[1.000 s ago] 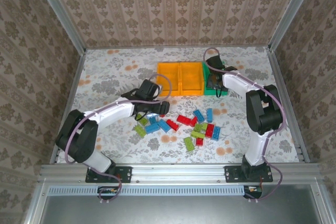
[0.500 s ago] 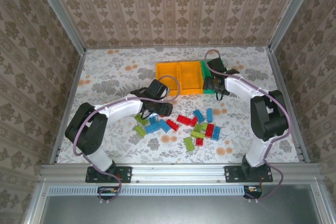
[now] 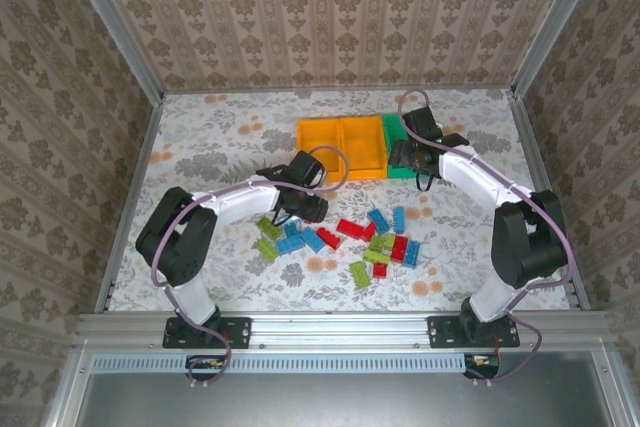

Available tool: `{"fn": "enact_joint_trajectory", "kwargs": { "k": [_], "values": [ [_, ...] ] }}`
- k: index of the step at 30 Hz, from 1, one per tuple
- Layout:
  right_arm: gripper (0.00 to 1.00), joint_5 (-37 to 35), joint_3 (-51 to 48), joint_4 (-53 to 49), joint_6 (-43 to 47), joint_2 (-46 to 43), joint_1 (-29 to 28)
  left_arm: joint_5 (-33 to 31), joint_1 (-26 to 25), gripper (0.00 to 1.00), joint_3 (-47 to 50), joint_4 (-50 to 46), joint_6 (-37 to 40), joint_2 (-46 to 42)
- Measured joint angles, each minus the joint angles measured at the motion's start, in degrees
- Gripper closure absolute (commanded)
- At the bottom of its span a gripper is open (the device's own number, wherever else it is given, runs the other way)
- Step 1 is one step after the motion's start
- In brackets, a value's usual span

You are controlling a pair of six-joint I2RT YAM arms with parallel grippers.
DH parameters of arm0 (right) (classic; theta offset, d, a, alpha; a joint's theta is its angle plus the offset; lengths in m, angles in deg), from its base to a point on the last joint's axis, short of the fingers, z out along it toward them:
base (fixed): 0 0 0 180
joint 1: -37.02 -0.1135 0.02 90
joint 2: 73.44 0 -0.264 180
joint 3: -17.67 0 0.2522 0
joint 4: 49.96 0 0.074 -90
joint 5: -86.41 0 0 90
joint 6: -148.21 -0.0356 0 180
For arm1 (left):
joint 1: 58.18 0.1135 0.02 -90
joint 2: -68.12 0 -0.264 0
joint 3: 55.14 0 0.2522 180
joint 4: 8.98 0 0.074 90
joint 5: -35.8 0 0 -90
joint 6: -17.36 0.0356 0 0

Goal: Sort the legos into containers by color

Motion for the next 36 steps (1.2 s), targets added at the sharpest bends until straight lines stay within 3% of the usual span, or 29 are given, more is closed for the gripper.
{"fn": "enact_joint_trajectory", "kwargs": {
  "k": [12, 20, 28, 36],
  "values": [
    [0.14, 0.0, -3.1, 0.0, -0.9, -3.3, 2.9, 0.0, -0.8, 0.61, -1.8, -2.1, 0.9, 3.7],
    [0.14, 0.0, -4.8, 0.0, -1.1, -5.1, 4.2, 0.0, -1.0, 0.77, -3.6, -3.0, 1.4, 4.4],
    [0.14, 0.0, -6.7, 0.5, -1.1, -7.0, 5.6, 0.3, -1.0, 0.78, -7.0, -3.4, 1.4, 4.4],
    [0.14, 0.1, -9.5, 2.3, -1.3, -8.5, 6.2, 5.0, -1.0, 0.78, -22.0, -1.4, 1.4, 7.6]
  ]
}}
